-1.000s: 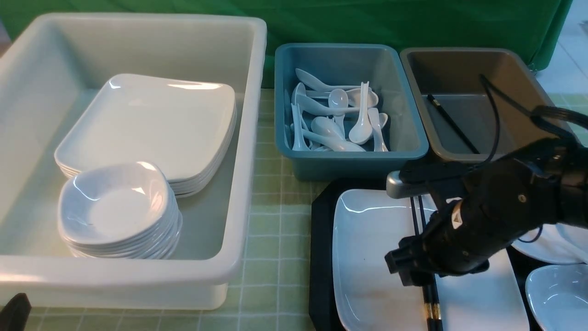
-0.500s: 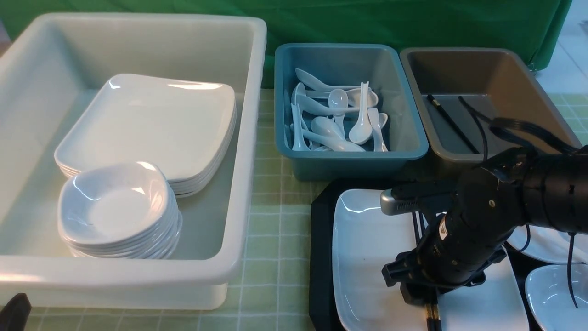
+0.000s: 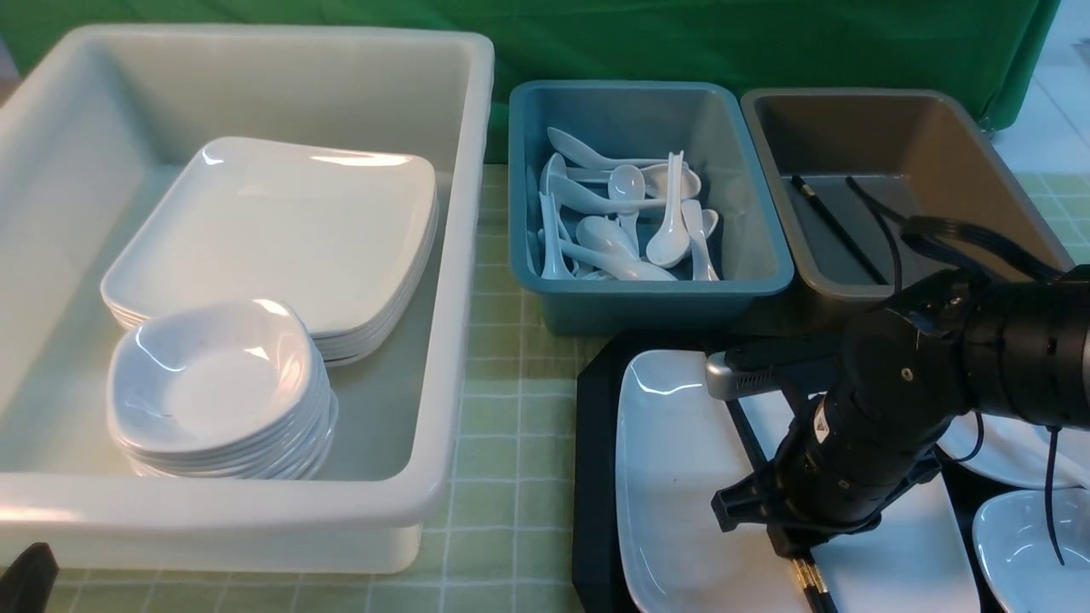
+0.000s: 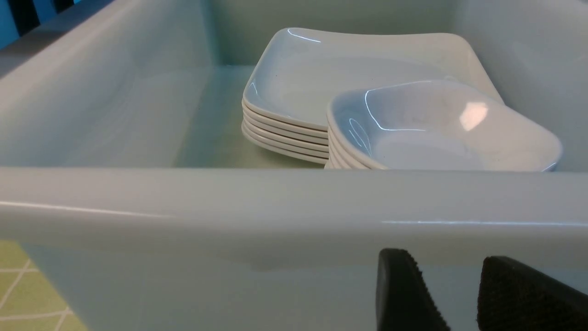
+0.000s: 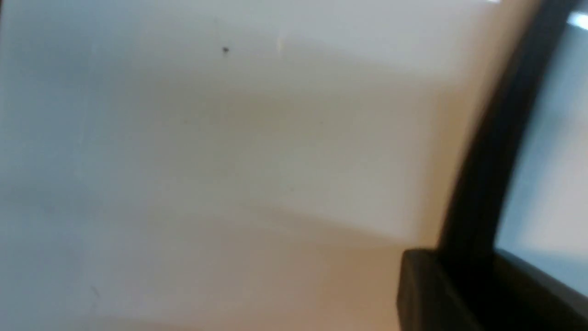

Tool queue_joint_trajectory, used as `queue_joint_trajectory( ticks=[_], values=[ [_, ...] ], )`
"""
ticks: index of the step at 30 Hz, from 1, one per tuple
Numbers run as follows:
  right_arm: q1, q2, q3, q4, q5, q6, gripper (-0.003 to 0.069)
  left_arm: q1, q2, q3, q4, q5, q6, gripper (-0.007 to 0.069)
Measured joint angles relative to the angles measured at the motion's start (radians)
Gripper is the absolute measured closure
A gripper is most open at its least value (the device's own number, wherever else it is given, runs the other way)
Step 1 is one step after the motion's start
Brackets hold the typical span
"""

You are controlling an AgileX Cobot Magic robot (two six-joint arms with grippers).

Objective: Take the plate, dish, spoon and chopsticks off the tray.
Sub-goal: Use the right arm to grab a pair of chopsticks from the plate, then use the right arm to put the chopsticks into the small storage box on the right

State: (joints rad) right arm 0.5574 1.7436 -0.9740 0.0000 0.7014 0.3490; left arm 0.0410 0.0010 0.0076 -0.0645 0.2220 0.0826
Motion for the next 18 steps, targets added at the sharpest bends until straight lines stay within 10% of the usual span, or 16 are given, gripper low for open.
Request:
queue_joint_trajectory(
  ticks=[18],
  values=[
    [0.024,-0.229,0.002,0.027,0.319,-0.011,0.0545,0.000,0.000,0.000,0.000,0.000,0.000,0.0397]
  ],
)
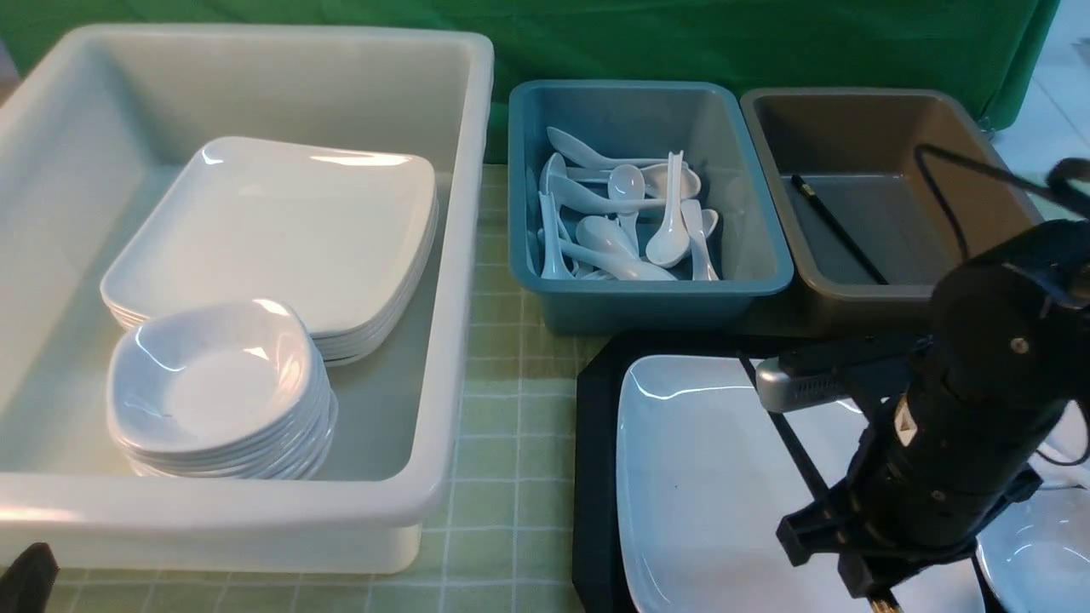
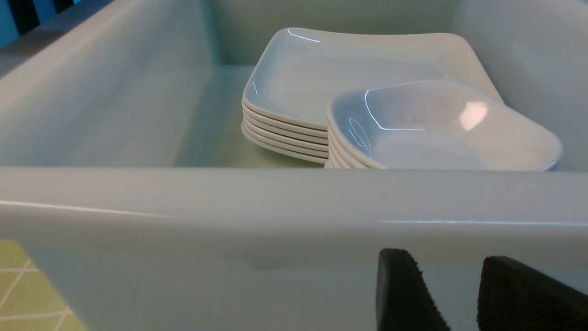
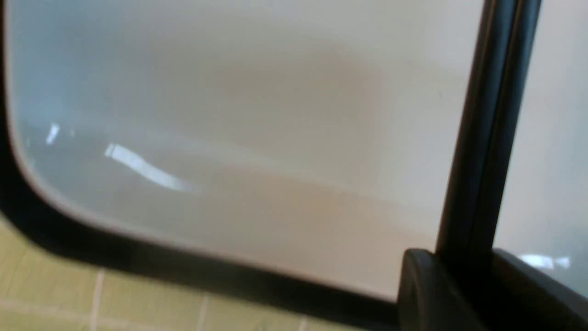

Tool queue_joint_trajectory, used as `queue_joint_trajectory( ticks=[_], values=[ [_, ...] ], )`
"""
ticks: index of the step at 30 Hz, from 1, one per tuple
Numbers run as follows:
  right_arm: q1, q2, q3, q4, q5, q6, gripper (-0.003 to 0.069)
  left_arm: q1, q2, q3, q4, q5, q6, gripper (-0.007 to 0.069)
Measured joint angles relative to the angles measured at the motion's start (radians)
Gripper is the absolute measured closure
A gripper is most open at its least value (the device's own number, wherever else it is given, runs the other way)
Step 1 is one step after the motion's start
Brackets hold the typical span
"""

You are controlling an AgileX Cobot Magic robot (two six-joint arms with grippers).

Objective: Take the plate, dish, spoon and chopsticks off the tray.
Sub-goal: Use the right arm to put the chopsticks into the small storage box on the right

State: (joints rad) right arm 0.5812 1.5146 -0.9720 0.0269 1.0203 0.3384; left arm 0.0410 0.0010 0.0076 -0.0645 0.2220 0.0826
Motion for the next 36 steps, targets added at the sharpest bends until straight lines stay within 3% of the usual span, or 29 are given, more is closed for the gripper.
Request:
queue_joint_trajectory(
  ticks=[7,16,23,36],
  values=[
    [0.026,-0.206,0.000,0.001,-0.025,0.011,0.0545,0.000,0.000,0.000,0.000,0.000,-0.001,0.0397],
    [-0.222,-0.226,-0.040,-0.027,-0.153,-0.059,0.0545,0.000,0.000,0.000,0.000,0.000,-0.001,0.0397],
    [-0.410,-0.030,-0.209,-0.027,-0.301,-0.163,0.0545,0.000,-0.001,0.000,0.000,0.000,-0.001,0.0397],
    [-0.468,0.482,-0.719,-0.027,-0.418,-0.196,0.0545,0.000,-0.001,0.000,0.000,0.000,-0.001,0.0397]
  ],
)
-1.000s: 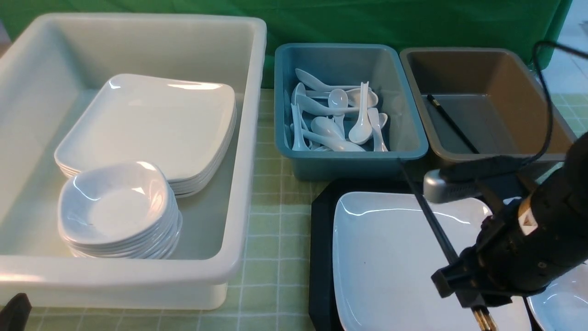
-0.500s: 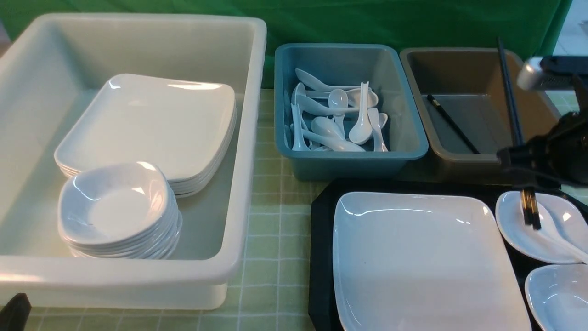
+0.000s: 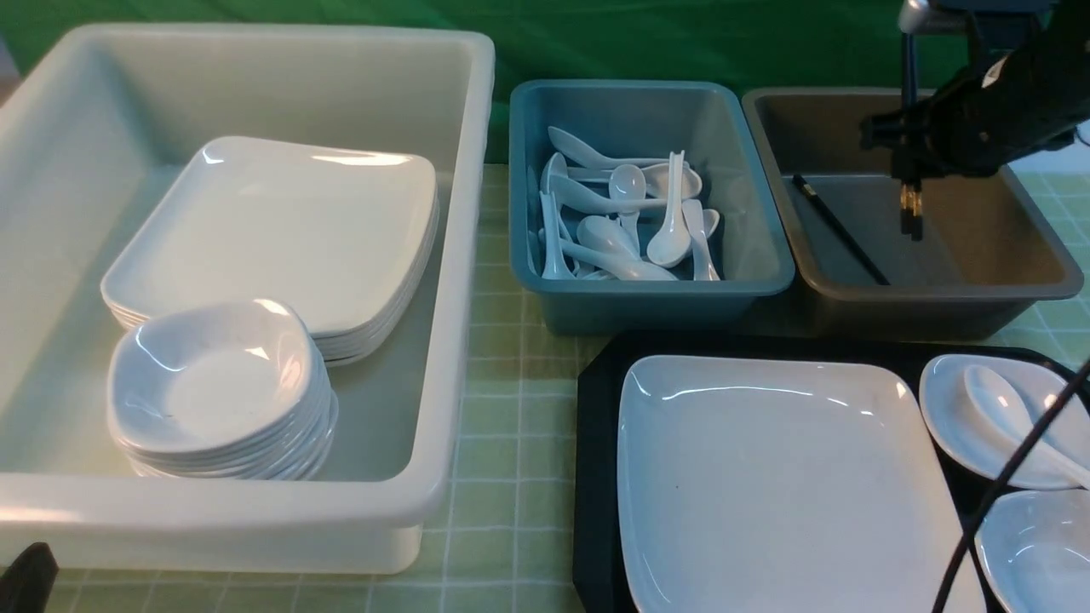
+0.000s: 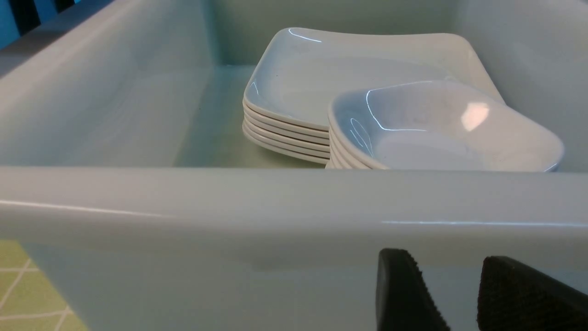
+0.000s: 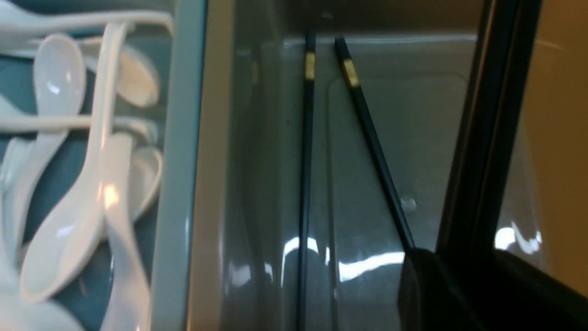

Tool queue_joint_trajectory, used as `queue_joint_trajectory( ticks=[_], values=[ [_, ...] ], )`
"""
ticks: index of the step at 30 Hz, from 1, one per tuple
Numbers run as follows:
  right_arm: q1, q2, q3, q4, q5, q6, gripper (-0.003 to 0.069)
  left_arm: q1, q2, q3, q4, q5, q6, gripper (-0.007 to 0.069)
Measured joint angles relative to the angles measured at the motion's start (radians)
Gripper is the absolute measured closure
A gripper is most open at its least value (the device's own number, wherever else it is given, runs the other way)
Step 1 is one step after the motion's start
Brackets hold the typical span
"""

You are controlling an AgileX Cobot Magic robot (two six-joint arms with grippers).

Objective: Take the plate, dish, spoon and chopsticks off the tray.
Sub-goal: Use the right arm to put the chopsticks into the small storage box on the right

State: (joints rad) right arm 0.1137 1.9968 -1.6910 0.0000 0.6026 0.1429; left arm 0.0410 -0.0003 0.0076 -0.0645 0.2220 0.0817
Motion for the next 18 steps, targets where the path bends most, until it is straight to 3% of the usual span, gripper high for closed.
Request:
queue_joint_trajectory(
  ticks=[3,11,14,17,18],
  values=[
    [0.000,0.051,-0.040,0.000,0.001,0.009,0.0532,0.000,0.000,0.000,0.000,0.000,0.000,0.0397],
    [0.000,0.013,-0.069,0.000,0.150,-0.013,0.0361,0.000,0.000,0.000,0.000,0.000,0.000,0.0397],
    [0.000,-0.055,-0.090,0.000,0.256,-0.085,0.0377,0.000,0.000,0.000,0.000,0.000,0.003,0.0397],
    [0.000,-0.149,-0.100,0.000,0.446,-0.194,0.0487,0.000,0.000,0.000,0.000,0.000,0.005,0.0397],
    [0.000,-0.156,-0.100,-0.005,0.460,-0.199,0.0487,0.000,0.000,0.000,0.000,0.000,0.005,0.0397]
  ],
)
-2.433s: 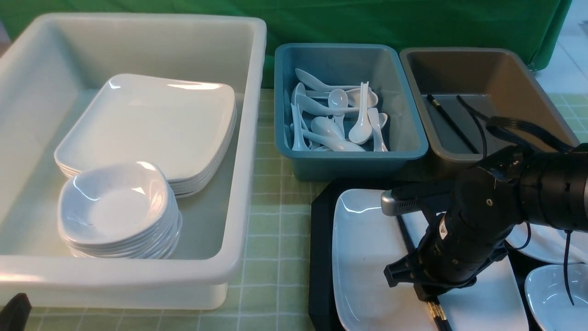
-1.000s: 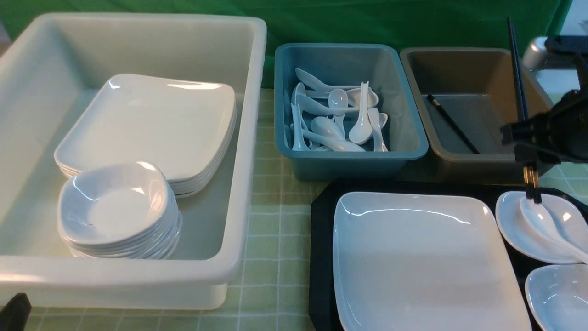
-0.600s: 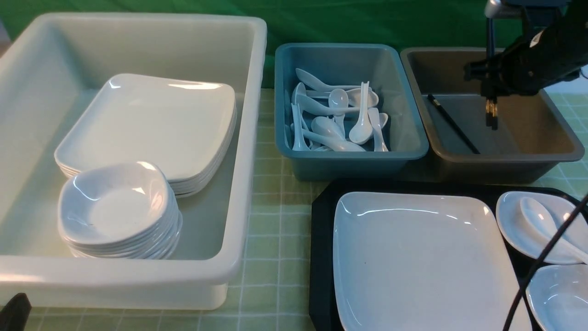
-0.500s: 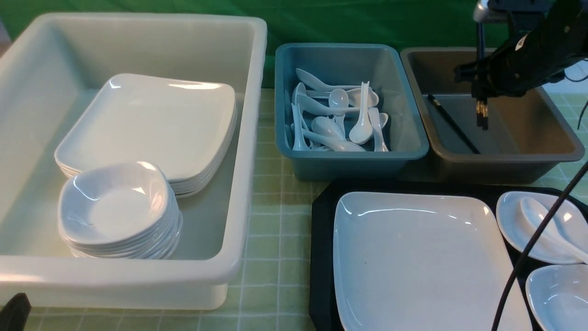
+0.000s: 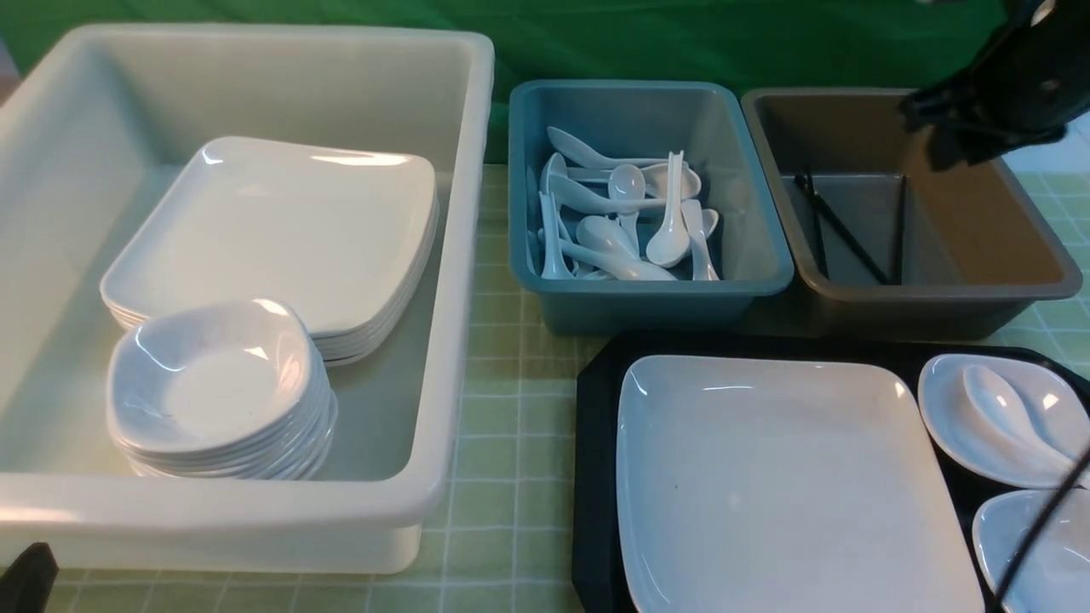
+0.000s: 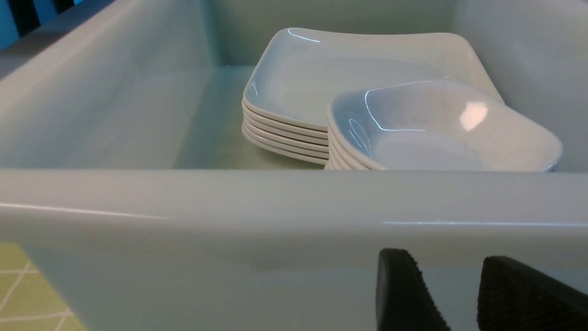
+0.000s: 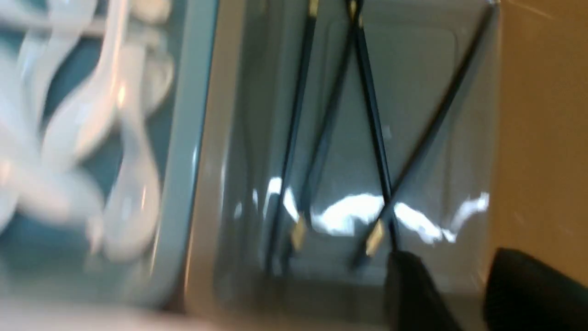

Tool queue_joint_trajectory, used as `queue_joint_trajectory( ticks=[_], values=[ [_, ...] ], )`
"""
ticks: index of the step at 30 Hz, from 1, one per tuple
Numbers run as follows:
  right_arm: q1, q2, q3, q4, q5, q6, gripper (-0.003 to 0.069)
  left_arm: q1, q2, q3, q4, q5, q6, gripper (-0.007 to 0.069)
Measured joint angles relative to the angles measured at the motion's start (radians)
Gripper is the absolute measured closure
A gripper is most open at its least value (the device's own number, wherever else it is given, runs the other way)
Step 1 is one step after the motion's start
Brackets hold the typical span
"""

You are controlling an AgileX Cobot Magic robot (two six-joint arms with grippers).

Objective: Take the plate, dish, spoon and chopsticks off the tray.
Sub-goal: Use the right arm to grab a soup spoon from the plate

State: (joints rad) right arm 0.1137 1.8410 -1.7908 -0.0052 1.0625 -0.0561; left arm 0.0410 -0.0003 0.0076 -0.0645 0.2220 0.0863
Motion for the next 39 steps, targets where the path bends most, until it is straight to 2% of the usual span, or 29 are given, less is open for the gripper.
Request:
queue_joint_trajectory(
  ticks=[1,3,7,9,11,12,13,16,18,21,32,34,35,39],
  values=[
    [0.000,-0.056,0.015,-0.001,0.081,-0.039,0.0568,0.000,0.000,0.000,0.000,0.000,0.000,0.0397],
    [-0.001,-0.122,0.075,-0.003,0.119,-0.075,0.0629,0.000,0.000,0.000,0.000,0.000,0.000,0.0397],
    [-0.004,-0.201,0.269,-0.008,0.140,-0.097,0.0648,0.000,0.000,0.000,0.000,0.000,0.002,0.0397],
    [-0.005,-0.214,0.358,-0.013,0.131,-0.097,0.0642,0.000,0.000,0.000,0.000,0.000,0.002,0.0397],
    [-0.005,-0.211,0.479,-0.035,0.091,-0.096,0.0617,0.000,0.000,0.000,0.000,0.000,0.003,0.0397],
    [-0.005,-0.202,0.562,-0.069,0.044,-0.090,0.0577,0.000,0.000,0.000,0.000,0.000,0.003,0.0397],
    [-0.005,-0.202,0.562,-0.069,0.038,-0.088,0.0577,0.000,0.000,0.000,0.000,0.000,0.003,0.0397],
    [-0.008,-0.158,0.663,-0.197,-0.040,-0.011,0.0438,0.000,0.000,0.000,0.000,0.000,0.003,0.0397],
    [-0.018,-0.133,0.669,-0.233,-0.056,0.023,0.0376,0.000,0.000,0.000,0.000,0.000,0.003,0.0397],
    [-0.045,-0.089,0.667,-0.259,-0.119,0.043,0.0329,0.000,0.000,0.000,0.000,0.000,0.003,0.0397],
    [-0.103,0.027,0.649,-0.262,-0.197,0.063,0.0331,0.000,0.000,0.000,0.000,0.000,0.018,0.0397],
    [-0.104,0.028,0.649,-0.262,-0.195,0.062,0.0365,0.000,0.000,0.000,0.000,0.000,0.018,0.0397],
    [-0.105,0.028,0.649,-0.261,-0.195,0.062,0.0405,0.000,0.000,0.000,0.000,0.000,0.018,0.0397],
    [-0.105,0.028,0.649,-0.259,-0.191,0.062,0.0430,0.000,0.000,0.000,0.000,0.000,0.018,0.0397]
  ],
)
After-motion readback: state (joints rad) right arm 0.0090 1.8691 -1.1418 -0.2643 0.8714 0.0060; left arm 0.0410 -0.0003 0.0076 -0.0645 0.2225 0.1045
